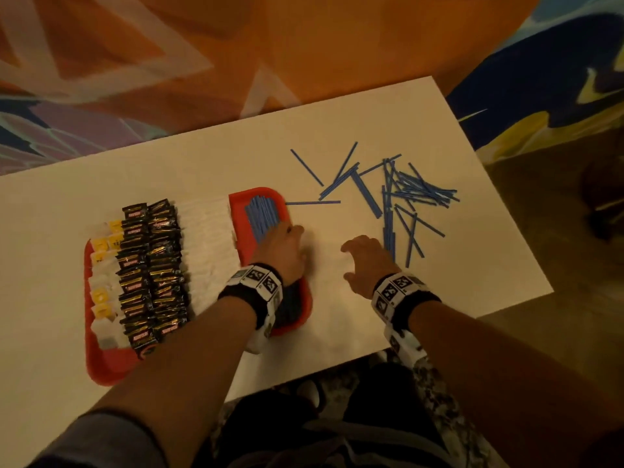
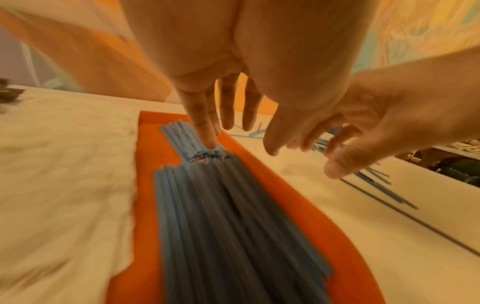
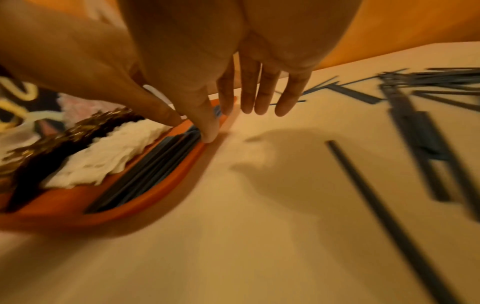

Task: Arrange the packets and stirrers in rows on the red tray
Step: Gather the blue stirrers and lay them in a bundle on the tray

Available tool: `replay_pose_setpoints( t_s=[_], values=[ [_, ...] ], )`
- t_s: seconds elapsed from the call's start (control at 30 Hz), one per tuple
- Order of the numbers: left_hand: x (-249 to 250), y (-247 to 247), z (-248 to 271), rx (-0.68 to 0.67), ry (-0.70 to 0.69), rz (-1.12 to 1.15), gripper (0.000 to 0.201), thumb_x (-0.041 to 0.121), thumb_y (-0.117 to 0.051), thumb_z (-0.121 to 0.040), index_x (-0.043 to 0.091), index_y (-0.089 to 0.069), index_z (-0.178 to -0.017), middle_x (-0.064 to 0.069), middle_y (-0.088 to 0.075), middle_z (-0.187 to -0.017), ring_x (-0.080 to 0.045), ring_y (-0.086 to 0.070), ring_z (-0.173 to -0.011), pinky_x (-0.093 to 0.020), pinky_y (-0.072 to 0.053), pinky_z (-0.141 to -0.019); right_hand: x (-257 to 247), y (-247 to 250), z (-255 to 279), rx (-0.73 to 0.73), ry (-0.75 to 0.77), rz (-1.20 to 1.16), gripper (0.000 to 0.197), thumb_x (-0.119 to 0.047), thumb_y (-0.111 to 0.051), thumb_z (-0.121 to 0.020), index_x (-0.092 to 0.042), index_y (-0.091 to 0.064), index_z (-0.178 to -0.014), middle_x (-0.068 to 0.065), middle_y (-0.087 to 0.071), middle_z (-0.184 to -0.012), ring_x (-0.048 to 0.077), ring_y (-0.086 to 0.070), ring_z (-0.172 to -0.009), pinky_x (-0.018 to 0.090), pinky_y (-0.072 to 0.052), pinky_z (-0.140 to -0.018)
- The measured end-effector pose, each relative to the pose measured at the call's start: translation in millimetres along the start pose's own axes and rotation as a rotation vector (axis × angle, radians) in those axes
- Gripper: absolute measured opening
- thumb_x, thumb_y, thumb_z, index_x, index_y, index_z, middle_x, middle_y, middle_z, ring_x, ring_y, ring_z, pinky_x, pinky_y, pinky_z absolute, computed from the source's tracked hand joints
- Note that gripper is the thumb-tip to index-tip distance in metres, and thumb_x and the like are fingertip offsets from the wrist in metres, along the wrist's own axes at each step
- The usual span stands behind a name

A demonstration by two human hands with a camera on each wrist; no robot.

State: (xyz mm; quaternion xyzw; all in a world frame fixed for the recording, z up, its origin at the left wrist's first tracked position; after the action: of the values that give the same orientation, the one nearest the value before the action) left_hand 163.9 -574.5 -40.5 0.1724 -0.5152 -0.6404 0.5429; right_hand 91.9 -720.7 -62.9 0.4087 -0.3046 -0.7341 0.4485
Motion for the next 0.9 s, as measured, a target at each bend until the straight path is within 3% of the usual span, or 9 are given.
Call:
replay_pose_setpoints(
  t_s=[0.2,0.4,0.53,0.63,0.77,0.9],
  values=[
    [13.8,18.9,-88.7,-0.051,0.117,-0.072,0.072,0.024,-0.063,-0.094,0.015,-0.026,-0.154,-0.017,-0.031,-0.151,-0.038,-0.033,-0.138,-0.047,-0.035,-0.112,118.8,43.2,-7.3,0.012,-0.205,-0.074,0.068,-0.025,-0.072,-0.085,-0.021,-0.037,-0.143,0.005,-0.031,-0.151,0.028,-0.027,-0.141,0.042,-0.028,-0.115],
    [13.7,20.4,-169.5,-0.07,0.279,0.006,0.091,0.057,-0.063,-0.088,0.024,-0.015,-0.158,-0.02,-0.023,-0.16,-0.04,-0.024,-0.146,-0.051,-0.027,-0.118,202.2,82.0,-49.6,-0.026,-0.265,-0.067,0.079,-0.035,-0.067,-0.089,-0.018,-0.022,-0.153,0.006,-0.019,-0.16,0.028,-0.017,-0.147,0.043,-0.021,-0.119],
    [35.8,4.9,-187.9,-0.104,0.302,-0.082,0.091,0.066,-0.058,-0.087,0.019,-0.022,-0.156,-0.022,-0.021,-0.159,-0.043,-0.025,-0.144,-0.051,-0.028,-0.116,212.6,104.8,-83.8,0.017,-0.216,-0.062,0.075,-0.032,-0.067,-0.089,-0.015,-0.027,-0.149,0.009,-0.031,-0.153,0.029,-0.029,-0.141,0.042,-0.028,-0.116],
    [70.1,-10.4,-180.2,-0.043,0.309,-0.051,0.081,0.057,-0.055,-0.093,0.013,-0.025,-0.154,-0.016,-0.014,-0.161,-0.042,-0.016,-0.146,-0.049,-0.023,-0.119,206.2,111.1,-97.9,0.02,-0.186,0.005,0.07,-0.029,-0.068,-0.087,-0.014,-0.032,-0.146,0.01,-0.034,-0.147,0.03,-0.033,-0.135,0.043,-0.035,-0.111],
    [120.7,-43.9,-159.1,-0.008,0.241,0.006,0.07,0.042,-0.054,-0.097,0.015,-0.026,-0.155,-0.011,-0.012,-0.164,-0.039,-0.008,-0.15,-0.047,-0.018,-0.122,189.1,104.2,-97.2,0.02,-0.141,0.075,0.067,-0.029,-0.068,-0.085,-0.014,-0.035,-0.141,0.009,-0.037,-0.139,0.03,-0.04,-0.126,0.042,-0.042,-0.103],
    [148.0,-51.7,-140.3,0.094,0.208,0.1,0.063,0.036,-0.06,-0.091,0.019,-0.038,-0.148,-0.009,-0.03,-0.156,-0.034,-0.026,-0.142,-0.048,-0.035,-0.111,172.2,87.6,-85.8,-0.02,-0.09,-0.042,0.06,-0.023,-0.068,-0.085,-0.013,-0.038,-0.135,0.009,-0.039,-0.13,0.03,-0.047,-0.116,0.04,-0.047,-0.096]
  ],
)
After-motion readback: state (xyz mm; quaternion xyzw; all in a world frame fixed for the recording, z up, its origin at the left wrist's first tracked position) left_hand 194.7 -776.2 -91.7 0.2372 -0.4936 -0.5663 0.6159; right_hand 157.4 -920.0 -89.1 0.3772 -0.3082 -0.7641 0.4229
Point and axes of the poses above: each hand's wrist, its own z-axis away from the middle knuckle, its own y-axis out of the back of the hand, x = y × z, the point moved 9 cm from there along -z, towards the middle knuckle
